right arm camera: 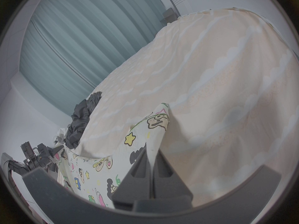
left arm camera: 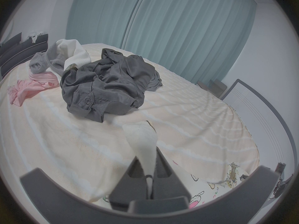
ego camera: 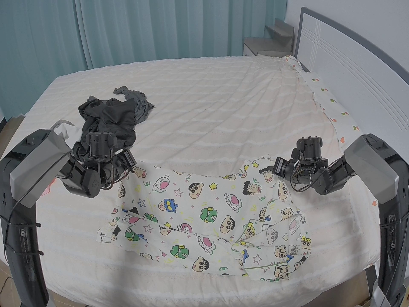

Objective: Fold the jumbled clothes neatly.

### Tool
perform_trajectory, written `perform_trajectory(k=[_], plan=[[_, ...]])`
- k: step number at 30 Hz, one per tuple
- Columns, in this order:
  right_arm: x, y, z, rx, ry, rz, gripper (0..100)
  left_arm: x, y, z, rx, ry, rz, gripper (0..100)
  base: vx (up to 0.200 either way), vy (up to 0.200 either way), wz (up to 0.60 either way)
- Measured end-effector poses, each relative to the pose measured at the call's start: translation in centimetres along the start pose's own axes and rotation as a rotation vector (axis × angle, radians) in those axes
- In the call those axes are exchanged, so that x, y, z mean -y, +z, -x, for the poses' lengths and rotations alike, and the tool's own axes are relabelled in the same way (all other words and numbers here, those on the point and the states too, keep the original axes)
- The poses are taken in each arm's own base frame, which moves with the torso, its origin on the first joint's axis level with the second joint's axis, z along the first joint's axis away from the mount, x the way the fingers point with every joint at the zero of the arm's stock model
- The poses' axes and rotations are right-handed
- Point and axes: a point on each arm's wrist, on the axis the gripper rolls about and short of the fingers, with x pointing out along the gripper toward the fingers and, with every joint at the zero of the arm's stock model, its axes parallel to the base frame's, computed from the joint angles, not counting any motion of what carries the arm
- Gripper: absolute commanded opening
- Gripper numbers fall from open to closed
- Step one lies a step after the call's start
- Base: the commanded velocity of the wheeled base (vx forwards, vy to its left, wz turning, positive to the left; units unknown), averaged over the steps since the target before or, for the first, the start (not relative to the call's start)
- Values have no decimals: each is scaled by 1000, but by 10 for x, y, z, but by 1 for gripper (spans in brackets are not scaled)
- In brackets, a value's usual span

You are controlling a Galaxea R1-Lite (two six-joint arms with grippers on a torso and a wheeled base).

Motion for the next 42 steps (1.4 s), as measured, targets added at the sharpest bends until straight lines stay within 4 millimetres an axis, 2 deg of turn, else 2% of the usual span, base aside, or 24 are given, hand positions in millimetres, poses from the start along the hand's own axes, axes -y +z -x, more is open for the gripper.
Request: perform_trajectory(k=[14, 27, 37, 42], plan=[[5, 11, 10, 73, 16, -32, 0, 2, 8, 3, 45, 23, 2, 0, 0, 0, 0], [0, 17, 24, 101, 31, -32, 0, 4, 10, 5, 49, 24, -2, 0, 0, 0, 0], [-1, 13, 42, 93, 55, -26, 0, 4, 10, 12, 43, 25, -6, 0, 0, 0, 0], [1, 3, 54, 63, 84, -20, 0, 1, 6, 17, 24, 35, -38, 0, 0, 0, 0]])
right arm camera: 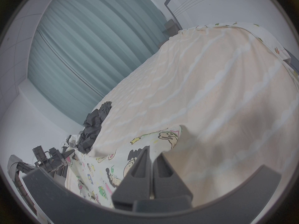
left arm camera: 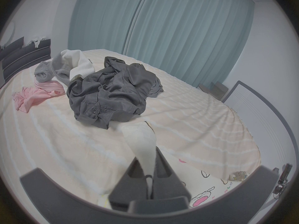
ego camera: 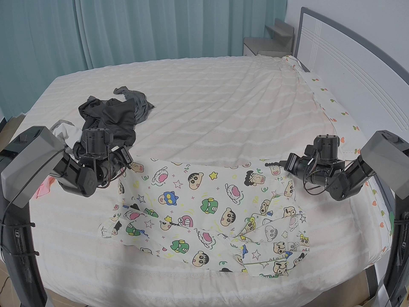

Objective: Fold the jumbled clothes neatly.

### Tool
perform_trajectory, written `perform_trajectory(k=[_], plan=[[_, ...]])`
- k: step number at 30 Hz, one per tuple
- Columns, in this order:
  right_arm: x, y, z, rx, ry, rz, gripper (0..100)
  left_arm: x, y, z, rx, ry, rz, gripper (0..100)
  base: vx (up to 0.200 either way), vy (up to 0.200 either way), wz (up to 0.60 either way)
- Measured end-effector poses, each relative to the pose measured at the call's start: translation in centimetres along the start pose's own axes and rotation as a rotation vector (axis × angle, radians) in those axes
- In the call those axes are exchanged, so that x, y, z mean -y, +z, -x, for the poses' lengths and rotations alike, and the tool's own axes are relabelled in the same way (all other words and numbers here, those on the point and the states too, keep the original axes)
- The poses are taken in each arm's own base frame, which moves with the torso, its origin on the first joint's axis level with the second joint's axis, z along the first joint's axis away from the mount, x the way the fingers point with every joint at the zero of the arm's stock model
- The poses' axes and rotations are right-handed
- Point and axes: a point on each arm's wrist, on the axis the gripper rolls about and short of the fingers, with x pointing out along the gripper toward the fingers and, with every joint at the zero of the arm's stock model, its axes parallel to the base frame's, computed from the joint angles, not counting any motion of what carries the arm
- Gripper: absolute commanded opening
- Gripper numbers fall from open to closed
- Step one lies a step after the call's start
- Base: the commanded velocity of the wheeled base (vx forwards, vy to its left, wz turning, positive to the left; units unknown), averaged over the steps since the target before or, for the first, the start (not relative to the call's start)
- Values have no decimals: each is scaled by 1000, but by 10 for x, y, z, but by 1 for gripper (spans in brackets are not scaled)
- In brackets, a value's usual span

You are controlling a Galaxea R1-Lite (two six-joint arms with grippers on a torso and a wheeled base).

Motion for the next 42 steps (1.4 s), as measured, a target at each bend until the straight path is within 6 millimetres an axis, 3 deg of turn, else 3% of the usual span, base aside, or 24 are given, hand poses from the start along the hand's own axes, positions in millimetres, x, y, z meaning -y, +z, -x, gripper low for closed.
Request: perform_trajectory(k=[12, 25, 32, 42], plan=[[4, -25, 32, -62, 46, 19, 0, -6, -15, 10, -55, 18, -58, 0, 0, 0, 0], [16, -80, 77, -139, 72, 148, 0, -18, -45, 34, -147, 41, -95, 0, 0, 0, 0], [15, -104, 92, -186, 86, 188, 0, -28, -65, 49, -171, 41, -110, 0, 0, 0, 0], [14, -125, 101, -272, 82, 207, 0, -39, -85, 56, -214, 60, -117, 0, 0, 0, 0]])
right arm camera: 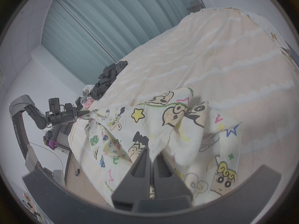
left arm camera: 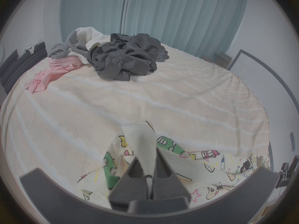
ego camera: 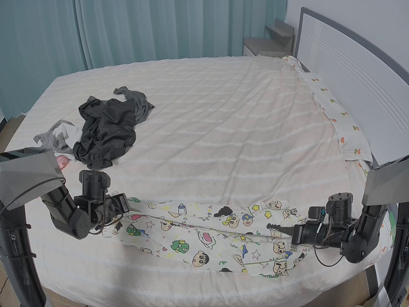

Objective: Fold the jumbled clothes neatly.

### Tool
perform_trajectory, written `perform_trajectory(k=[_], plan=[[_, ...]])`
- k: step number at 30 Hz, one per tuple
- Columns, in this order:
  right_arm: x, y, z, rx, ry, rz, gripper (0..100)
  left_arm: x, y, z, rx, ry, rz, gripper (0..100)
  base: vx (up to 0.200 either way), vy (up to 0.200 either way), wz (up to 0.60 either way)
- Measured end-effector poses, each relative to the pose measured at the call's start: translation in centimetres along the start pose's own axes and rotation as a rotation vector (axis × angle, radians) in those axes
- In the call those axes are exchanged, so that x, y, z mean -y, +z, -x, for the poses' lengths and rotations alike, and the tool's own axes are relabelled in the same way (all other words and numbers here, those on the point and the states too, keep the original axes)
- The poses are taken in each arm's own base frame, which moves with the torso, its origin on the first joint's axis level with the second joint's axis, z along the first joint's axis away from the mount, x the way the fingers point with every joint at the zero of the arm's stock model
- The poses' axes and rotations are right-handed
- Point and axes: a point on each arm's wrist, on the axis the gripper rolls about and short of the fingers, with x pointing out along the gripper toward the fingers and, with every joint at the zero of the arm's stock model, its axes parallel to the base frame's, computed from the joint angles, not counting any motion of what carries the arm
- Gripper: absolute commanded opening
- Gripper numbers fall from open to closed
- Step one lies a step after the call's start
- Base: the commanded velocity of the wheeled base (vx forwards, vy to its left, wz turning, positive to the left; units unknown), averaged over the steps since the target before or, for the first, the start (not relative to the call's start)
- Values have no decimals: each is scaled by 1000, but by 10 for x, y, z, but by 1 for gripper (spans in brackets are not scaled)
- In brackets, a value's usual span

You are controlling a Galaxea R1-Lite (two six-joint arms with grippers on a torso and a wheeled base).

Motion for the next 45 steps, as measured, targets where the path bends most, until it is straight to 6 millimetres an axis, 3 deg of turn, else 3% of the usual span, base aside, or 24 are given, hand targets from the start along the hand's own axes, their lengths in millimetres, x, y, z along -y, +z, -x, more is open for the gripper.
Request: perform_trajectory(k=[13, 14, 23, 30, 38, 45], plan=[[1, -12, 4, -54, -14, -17, 0, -3, -11, -7, -26, 11, 3, 0, 0, 0, 0], [1, -13, 3, -58, -14, -17, 100, -4, -11, -8, -29, 11, 4, 100, 0, 0, 0], [-1, -19, 5, -80, -15, -23, 100, -6, -16, -11, -35, 21, 13, 100, 0, 0, 0], [4, -16, 14, -16, -39, -30, 100, -12, -13, -9, -10, 24, 154, 100, 0, 0, 0], [16, -14, 34, 72, -111, -54, 100, -46, 5, 1, -5, 6, 380, 100, 0, 0, 0], [28, -1, 51, 157, -168, -104, 100, -71, 13, 31, -154, -198, 712, 100, 0, 0, 0]])
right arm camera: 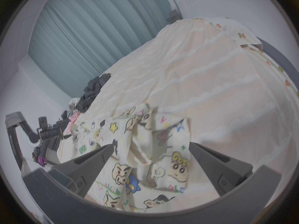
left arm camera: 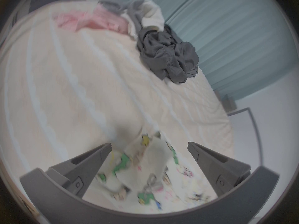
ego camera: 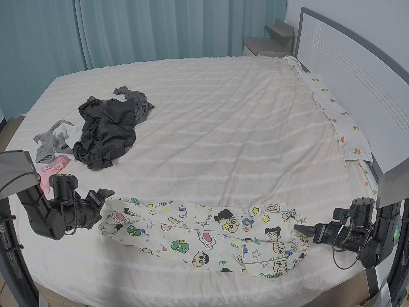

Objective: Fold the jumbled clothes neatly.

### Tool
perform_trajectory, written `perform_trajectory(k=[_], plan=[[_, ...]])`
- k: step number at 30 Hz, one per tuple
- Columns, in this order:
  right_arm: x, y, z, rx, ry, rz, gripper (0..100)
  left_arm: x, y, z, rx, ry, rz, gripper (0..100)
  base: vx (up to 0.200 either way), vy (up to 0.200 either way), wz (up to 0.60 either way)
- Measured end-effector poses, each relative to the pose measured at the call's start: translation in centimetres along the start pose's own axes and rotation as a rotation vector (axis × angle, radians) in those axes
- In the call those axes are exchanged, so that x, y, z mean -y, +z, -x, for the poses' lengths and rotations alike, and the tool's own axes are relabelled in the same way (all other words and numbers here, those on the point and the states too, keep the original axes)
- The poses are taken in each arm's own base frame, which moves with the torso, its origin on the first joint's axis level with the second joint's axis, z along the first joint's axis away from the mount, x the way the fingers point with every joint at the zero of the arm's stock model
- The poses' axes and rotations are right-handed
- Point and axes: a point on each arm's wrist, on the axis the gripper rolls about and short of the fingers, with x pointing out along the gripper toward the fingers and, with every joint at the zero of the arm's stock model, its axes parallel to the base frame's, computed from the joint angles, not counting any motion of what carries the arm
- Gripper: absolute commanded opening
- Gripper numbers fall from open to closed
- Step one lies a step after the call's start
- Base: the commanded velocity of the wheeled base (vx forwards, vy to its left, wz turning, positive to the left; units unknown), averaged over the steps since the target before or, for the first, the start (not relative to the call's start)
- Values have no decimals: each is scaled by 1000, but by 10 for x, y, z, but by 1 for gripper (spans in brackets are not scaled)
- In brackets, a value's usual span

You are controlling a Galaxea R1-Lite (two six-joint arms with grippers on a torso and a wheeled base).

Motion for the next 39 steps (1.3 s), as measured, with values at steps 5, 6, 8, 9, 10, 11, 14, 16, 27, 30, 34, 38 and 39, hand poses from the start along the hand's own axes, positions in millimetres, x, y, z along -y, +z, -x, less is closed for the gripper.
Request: perform_trajectory(k=[5, 6, 8, 9, 10, 11, 14, 16, 27, 30, 34, 38, 39], plan=[[-6, 19, 5, 97, 6, 3, 100, -2, -4, 28, -184, -122, 152, 100, 0, 0, 0], [-10, 22, 5, 109, 5, 8, 100, -2, -6, 33, -221, -148, 166, 100, 0, 0, 0], [-17, 29, 1, 124, -1, 16, 100, -1, -9, 43, -271, -191, 173, 100, 0, 0, 0], [-21, 32, -2, 126, -4, 18, 100, -1, -10, 47, -280, -207, 170, 100, 0, 0, 0], [-26, 36, -5, 122, -6, 22, 100, -1, -10, 51, -283, -222, 164, 100, 0, 0, 0], [-30, 39, -10, 109, -12, 25, 100, -1, -11, 54, -281, -232, 156, 100, 0, 0, 0], [-45, 48, -23, 71, -25, 34, 100, -2, -13, 61, -268, -263, 124, 100, 0, 0, 0], [-64, 57, -34, 47, -29, 51, 100, -5, -16, 66, -252, -290, 85, 100, 0, 0, 0], [-115, 45, -84, -30, -135, 242, 100, -21, -32, 72, -223, -343, -57, 100, 0, 0, 0], [-119, 39, -94, -54, -183, 281, 100, -24, -35, 70, -234, -332, -55, 100, 0, 0, 0], [-125, 28, -106, -73, -212, 329, 100, -28, -39, 68, -251, -317, -49, 100, 0, 0, 0], [-126, 19, -114, -95, -222, 361, 100, -30, -40, 67, -258, -309, -44, 100, 0, 0, 0], [-126, 18, -115, -97, -226, 363, 100, -30, -40, 67, -259, -308, -43, 100, 0, 0, 0]])
